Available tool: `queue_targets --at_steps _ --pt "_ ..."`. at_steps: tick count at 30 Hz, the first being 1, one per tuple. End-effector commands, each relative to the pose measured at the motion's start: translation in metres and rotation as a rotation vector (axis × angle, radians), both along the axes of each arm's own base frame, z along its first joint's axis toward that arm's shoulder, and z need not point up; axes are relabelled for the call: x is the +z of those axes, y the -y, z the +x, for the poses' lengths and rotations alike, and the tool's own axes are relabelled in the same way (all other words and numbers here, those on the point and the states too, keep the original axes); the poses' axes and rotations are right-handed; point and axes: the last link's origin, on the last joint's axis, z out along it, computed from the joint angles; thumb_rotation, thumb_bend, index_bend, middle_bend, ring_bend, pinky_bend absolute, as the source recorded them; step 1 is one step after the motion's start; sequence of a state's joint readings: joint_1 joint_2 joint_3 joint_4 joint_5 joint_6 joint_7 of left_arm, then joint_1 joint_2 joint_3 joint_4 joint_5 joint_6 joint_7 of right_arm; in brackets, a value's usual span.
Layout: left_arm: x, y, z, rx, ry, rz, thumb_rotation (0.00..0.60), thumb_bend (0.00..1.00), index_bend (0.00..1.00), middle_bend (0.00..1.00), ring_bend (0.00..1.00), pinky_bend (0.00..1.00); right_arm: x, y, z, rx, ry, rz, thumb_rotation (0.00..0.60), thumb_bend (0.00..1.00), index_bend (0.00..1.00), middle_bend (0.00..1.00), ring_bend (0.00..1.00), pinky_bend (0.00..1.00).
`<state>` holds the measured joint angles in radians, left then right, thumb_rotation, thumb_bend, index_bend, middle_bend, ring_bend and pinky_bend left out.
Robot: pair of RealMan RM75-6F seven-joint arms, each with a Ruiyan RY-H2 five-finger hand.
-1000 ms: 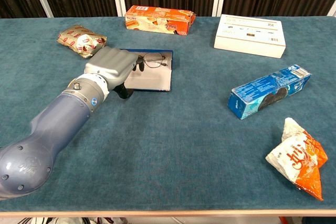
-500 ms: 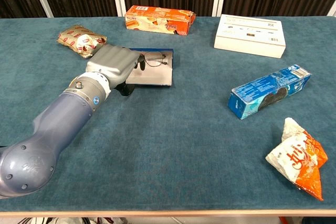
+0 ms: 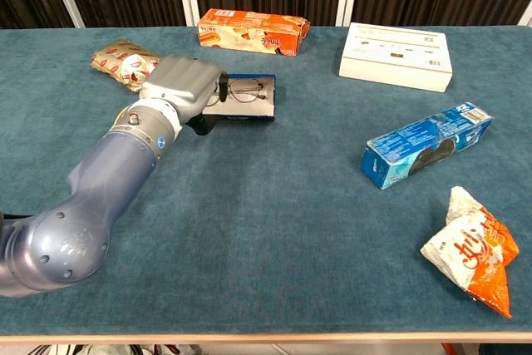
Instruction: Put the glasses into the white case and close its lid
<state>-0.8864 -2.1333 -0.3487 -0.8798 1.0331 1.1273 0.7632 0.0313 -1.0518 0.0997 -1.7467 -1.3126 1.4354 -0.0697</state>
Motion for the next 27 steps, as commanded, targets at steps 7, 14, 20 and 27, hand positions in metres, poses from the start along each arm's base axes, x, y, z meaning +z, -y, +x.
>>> queue_targets --at_steps 7,14,20,27 --pt "-0.0026 -0.0106 -0.0017 0.028 -0.002 0.023 0.600 0.43 0.44 0.28 0.18 0.23 0.0002 -0.0002 -0.0002 -0.002 0.000 -0.002 0.600 0.20 0.06 0.02 0.09 0.16" --pt "-0.0045 -0.0106 -0.0041 0.028 0.008 0.018 0.600 0.44 0.49 0.28 0.18 0.23 -0.0001 0.0001 -0.0001 -0.001 0.002 -0.002 0.600 0.20 0.06 0.02 0.09 0.16" --pt "-0.0020 -0.0084 -0.0050 0.017 0.015 0.022 0.600 0.44 0.50 0.28 0.18 0.23 -0.0006 0.0003 0.0001 0.000 0.004 0.000 0.600 0.20 0.06 0.02 0.09 0.16" --pt "0.0012 -0.0084 -0.0078 0.022 0.016 0.023 0.600 0.44 0.50 0.28 0.18 0.23 -0.0007 0.0000 0.0001 0.001 0.001 0.002 0.600 0.20 0.06 0.02 0.09 0.16"
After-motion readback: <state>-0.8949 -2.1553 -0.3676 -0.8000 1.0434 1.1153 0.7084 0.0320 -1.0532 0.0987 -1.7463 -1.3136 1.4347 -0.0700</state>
